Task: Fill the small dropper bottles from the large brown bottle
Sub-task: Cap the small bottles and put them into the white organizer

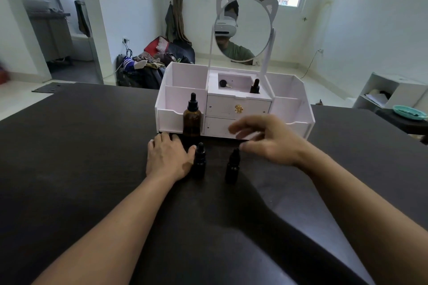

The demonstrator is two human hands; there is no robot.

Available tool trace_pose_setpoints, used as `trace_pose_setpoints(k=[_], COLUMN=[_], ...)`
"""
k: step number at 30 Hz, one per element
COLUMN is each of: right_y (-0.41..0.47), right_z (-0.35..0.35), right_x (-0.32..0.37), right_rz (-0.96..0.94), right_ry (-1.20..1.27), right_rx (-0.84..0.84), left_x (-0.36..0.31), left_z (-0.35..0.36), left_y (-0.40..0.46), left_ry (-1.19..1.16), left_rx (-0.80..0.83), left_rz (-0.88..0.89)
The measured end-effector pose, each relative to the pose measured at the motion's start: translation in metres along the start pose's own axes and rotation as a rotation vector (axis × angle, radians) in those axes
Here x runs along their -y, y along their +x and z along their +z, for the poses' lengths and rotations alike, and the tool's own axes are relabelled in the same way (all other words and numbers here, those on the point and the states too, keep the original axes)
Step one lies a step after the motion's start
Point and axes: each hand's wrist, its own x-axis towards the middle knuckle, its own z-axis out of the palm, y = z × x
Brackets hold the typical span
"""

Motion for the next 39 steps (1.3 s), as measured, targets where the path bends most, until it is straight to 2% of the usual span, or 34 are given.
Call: trace_pose_setpoints(k=[3,15,17,23,26,32,39], right_y=[-0.009,-0.008,-0.001,0.049,0.084,0.121,0.13], right_z=[0.014,0.025,0.017,-0.03,-0.043,-0.031,-0.025], right_x=[-0.005,-0.007,-0.003,0.031,0.032,0.009,-0.006], right_rz=[0.006,0.016,-0.013,-0.106,-0.102,-0.019,0.154], right_ry=[-0.064,-0.187,-0.19,-0.148,-0.207,-0.465,-0.578], right_rx=[0.057,0.063,-0.021,-0.469,-0.552,-0.423,-0.312], left_x=[0.0,0.0,0.0,-0.001,-0.002,0.002,0.001], left_z=[0.0,-0.002,-0.003,-0.003,-0.004,0.0,-0.001], left_y=[0.0,-0.001,-0.001,-0.003,-0.003,-0.001,-0.002], left_ry=[0.003,-0.001,-0.003,-0.025,-0.061,-0.045,-0.041], left_rx=[0.011,0.016,0.017,0.011,0.01,-0.008,-0.007], left_rz=[0.002,0.002,0.002,0.0,-0.03,-0.001,0.0])
